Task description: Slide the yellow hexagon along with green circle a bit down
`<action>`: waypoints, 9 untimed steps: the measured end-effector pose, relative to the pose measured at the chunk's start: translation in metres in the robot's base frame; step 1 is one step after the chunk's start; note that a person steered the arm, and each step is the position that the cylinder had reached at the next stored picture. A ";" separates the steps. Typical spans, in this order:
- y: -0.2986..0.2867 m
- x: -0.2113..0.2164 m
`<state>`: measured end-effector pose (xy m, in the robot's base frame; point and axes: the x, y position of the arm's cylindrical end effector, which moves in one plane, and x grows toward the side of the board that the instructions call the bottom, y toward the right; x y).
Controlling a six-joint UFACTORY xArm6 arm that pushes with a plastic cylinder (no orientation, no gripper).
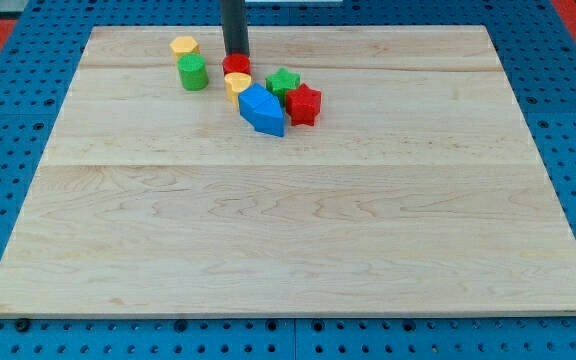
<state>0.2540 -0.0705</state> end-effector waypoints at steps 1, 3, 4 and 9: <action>0.001 0.003; 0.012 0.021; 0.007 0.018; -0.066 -0.031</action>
<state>0.2226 -0.1368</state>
